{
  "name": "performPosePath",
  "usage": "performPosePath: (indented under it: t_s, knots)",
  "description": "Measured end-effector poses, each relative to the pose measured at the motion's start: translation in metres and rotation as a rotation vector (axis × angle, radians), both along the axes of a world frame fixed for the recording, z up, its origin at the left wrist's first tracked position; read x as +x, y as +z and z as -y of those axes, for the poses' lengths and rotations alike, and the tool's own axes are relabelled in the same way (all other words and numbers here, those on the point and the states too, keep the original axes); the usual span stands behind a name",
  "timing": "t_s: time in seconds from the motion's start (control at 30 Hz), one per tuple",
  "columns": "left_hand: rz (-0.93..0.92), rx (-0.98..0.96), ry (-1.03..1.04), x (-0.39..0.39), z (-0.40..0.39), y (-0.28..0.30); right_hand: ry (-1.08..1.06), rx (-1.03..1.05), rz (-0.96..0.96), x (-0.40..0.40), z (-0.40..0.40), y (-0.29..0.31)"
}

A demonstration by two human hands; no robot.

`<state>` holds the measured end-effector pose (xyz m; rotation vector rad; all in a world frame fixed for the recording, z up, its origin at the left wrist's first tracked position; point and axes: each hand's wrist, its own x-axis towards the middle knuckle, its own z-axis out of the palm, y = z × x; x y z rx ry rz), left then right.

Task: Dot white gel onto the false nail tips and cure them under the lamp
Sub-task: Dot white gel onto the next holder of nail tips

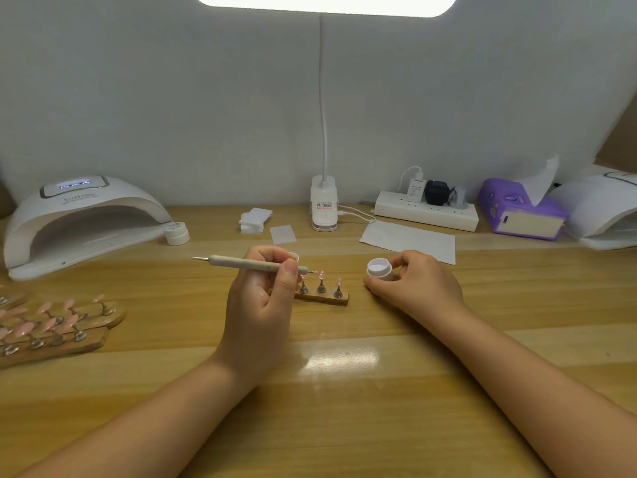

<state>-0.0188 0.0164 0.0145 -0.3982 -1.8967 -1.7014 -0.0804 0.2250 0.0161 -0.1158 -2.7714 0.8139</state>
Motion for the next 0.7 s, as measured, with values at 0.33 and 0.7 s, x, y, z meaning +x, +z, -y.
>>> performPosePath:
  t_s: [0.33,0.7]
  knots:
    - [-0.013,0.007,0.004,0.001,-0.001,0.001,0.236,0.135,-0.486,0.025,0.021,0.005]
    - [-0.023,0.006,0.018,0.000,-0.001,0.000,0.261,0.260,-0.344,0.032,0.034,-0.001]
